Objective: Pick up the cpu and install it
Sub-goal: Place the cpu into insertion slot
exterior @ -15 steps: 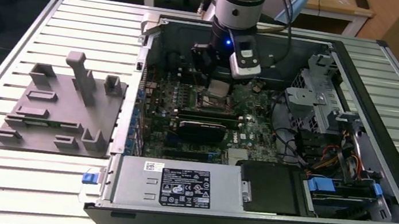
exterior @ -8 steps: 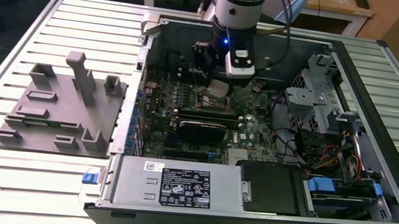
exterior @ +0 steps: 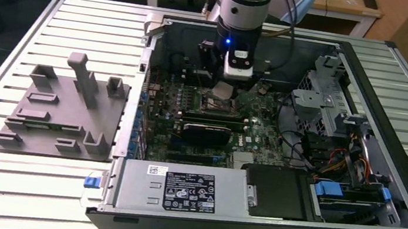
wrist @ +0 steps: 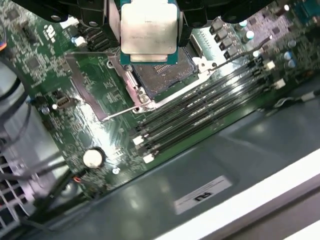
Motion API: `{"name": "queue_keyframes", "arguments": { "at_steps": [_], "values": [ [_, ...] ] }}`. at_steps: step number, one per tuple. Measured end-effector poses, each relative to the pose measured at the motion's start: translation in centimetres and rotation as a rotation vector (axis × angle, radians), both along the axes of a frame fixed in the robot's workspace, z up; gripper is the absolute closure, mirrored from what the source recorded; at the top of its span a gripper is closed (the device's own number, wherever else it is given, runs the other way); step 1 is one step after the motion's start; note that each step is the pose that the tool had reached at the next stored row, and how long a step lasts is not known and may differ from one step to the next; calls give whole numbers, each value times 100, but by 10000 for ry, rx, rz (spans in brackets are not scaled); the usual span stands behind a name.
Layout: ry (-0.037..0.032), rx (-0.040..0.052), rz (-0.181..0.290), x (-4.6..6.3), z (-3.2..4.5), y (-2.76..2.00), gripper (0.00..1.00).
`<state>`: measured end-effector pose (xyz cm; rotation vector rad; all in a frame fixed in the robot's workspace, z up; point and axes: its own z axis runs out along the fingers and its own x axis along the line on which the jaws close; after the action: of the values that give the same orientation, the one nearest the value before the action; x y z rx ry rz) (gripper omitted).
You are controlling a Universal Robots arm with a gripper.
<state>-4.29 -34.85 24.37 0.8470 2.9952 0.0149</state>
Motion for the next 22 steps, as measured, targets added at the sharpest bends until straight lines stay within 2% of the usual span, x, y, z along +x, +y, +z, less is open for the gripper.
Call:
{"name": "queue_keyframes", "arguments": {
  "at_steps": [22],
  "values": [
    [0, -1, -4000, 0, -2, 0, 46]
  ]
}}
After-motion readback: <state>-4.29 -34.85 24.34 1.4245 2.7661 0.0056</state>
